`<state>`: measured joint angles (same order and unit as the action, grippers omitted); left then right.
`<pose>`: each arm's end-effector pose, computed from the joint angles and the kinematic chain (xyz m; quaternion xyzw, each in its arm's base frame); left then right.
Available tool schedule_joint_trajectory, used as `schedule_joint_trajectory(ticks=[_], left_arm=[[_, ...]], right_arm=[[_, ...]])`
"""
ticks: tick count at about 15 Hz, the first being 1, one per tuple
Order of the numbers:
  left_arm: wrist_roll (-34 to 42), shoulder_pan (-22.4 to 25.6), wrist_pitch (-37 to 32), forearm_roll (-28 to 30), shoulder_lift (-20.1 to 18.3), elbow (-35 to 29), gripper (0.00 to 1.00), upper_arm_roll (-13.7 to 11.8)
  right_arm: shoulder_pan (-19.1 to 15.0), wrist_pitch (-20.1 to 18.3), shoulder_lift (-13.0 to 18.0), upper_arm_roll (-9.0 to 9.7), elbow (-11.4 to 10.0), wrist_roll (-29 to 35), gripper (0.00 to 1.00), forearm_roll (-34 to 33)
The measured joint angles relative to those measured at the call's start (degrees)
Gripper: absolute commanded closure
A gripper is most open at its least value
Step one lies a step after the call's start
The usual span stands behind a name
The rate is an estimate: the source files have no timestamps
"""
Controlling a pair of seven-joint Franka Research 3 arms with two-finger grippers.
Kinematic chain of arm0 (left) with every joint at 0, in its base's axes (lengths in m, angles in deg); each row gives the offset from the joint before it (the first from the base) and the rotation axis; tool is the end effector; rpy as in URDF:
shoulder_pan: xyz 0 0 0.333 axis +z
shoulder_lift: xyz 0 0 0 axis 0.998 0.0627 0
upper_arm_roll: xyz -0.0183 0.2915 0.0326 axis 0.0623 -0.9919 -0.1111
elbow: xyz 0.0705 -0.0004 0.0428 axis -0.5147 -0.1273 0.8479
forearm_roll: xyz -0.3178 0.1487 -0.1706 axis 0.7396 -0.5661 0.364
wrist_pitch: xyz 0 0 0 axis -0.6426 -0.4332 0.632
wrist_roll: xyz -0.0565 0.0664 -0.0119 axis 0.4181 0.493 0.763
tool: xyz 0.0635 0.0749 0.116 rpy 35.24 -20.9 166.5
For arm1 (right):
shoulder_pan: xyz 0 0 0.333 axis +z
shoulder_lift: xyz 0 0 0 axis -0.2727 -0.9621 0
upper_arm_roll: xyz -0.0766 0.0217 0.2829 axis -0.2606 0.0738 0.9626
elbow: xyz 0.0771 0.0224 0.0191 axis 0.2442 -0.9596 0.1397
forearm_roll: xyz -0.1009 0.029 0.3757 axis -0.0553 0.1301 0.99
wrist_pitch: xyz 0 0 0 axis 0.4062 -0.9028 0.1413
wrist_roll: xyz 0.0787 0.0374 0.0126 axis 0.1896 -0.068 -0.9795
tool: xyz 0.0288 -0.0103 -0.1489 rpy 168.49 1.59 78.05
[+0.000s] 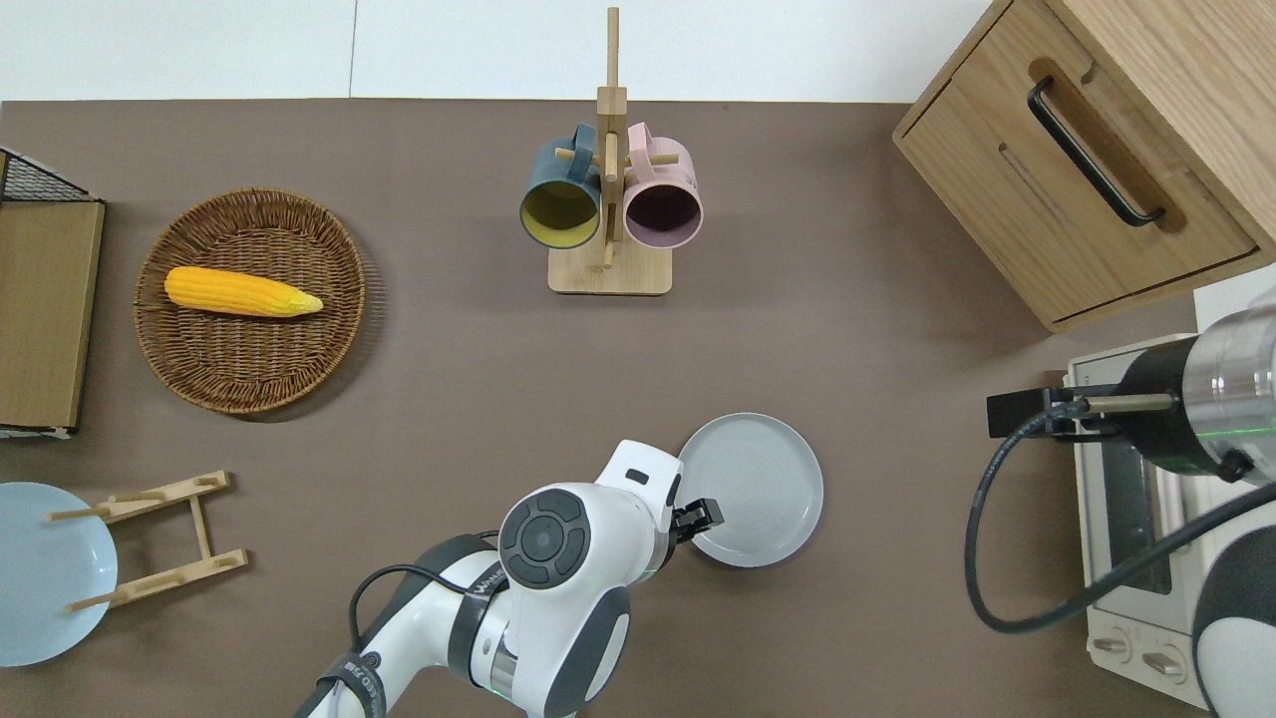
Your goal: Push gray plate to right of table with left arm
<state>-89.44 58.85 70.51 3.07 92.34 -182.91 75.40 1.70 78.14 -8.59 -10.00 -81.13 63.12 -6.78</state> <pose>0.3894 -0.3973 0.2573 0.9700 0.1675 -0.0778 0.1580 0.5057 0.0800 0.5854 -0.9997 0.0242 0.0019 0.0042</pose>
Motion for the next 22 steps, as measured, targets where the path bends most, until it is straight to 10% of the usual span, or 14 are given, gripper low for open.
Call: schedule_joint_trajectory(ticks=[13,22], left_arm=[[20.8,7.0,-40.0,-10.7,-5.2,17.7,0.02,-17.3],[33.2,15.2,-49.3,-20.7,-6.0,29.4,0.01,-18.9]], right_arm=[[0.0,0.0,0.0,0.00,0.0,0.0,0.005,0.0],[0.0,0.0,0.0,0.00,0.0,0.0,0.005,0.0]])
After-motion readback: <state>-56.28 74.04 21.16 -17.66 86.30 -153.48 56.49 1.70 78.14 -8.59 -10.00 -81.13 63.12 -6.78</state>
